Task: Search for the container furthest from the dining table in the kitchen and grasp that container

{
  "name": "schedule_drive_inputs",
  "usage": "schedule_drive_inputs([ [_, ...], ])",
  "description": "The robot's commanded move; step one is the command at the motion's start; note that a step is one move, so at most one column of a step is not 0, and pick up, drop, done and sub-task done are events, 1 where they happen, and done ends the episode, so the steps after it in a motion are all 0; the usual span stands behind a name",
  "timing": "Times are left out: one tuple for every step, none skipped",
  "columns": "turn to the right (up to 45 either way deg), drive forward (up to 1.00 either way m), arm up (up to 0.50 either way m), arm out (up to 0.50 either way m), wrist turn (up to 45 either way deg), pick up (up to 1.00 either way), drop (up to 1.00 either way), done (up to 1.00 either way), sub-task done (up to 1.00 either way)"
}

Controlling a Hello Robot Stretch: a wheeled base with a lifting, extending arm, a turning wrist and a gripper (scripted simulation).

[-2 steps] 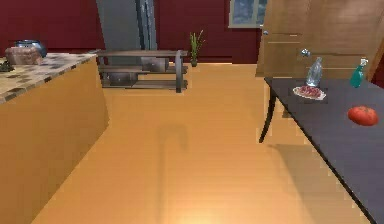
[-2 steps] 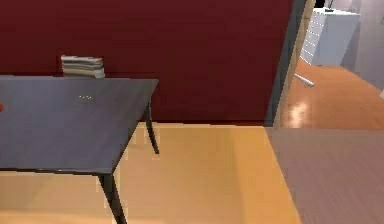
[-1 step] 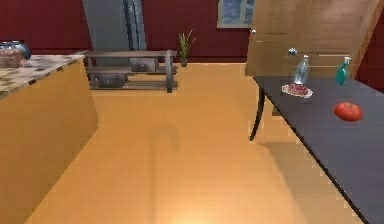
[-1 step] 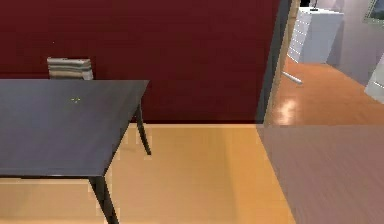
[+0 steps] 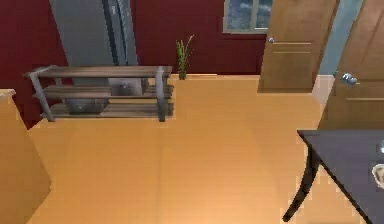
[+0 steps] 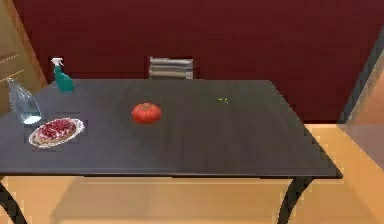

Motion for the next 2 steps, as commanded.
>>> schedule_drive_inputs([
  [0.0,1.0,0.0,0.0,0.0,0.0,0.0,0.0,0.0],
  [0.0,0.35,0.0,0.0,0.0,0.0,0.0,0.0,0.0],
])
